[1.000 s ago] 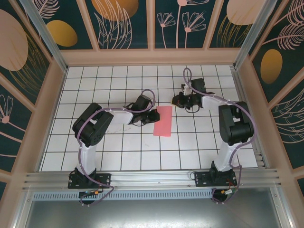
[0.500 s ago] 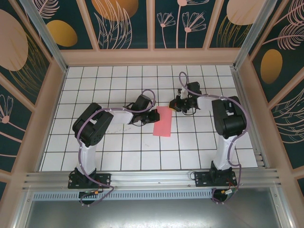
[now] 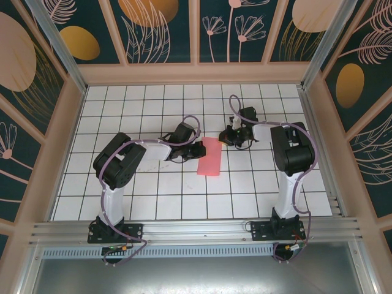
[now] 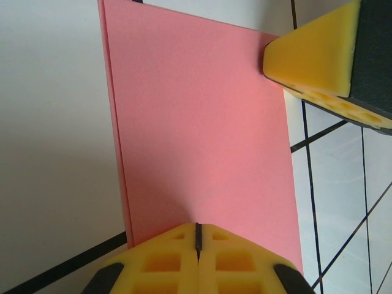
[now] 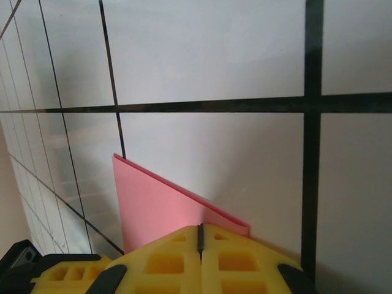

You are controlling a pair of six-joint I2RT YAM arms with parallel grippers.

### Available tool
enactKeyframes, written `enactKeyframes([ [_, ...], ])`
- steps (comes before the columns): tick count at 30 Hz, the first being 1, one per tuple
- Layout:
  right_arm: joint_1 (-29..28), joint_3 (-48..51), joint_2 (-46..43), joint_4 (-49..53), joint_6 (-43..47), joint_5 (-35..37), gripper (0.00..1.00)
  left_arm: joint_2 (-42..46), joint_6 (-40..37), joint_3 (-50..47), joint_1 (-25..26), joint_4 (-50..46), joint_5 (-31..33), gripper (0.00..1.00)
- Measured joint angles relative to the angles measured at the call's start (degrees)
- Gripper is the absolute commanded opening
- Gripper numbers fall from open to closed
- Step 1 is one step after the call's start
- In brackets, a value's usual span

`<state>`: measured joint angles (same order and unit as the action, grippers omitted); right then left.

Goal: Fold a paper plane with a square sheet of paper (pick it up from the middle)
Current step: Fold the square sheet of paper in half at the center of the table.

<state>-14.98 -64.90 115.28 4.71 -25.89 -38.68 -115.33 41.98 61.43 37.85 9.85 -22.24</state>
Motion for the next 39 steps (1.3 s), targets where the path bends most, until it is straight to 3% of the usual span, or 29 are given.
enactKeyframes([
  [20, 0.7, -1.7, 1.7, -0.4, -0.3, 0.3, 0.03, 0.0, -0.4, 0.0, 0.0, 0.0, 0.0, 0.0],
  [27, 1.2, 0.2, 1.5, -4.0, -5.7, -0.5, 0.04, 0.0, -0.4, 0.0, 0.0, 0.0, 0.0, 0.0],
  [39, 2.0, 2.1, -0.6, -7.4, -9.5, 5.0, 0.05, 0.0, -0.4, 0.0, 0.0, 0.0, 0.0, 0.0],
])
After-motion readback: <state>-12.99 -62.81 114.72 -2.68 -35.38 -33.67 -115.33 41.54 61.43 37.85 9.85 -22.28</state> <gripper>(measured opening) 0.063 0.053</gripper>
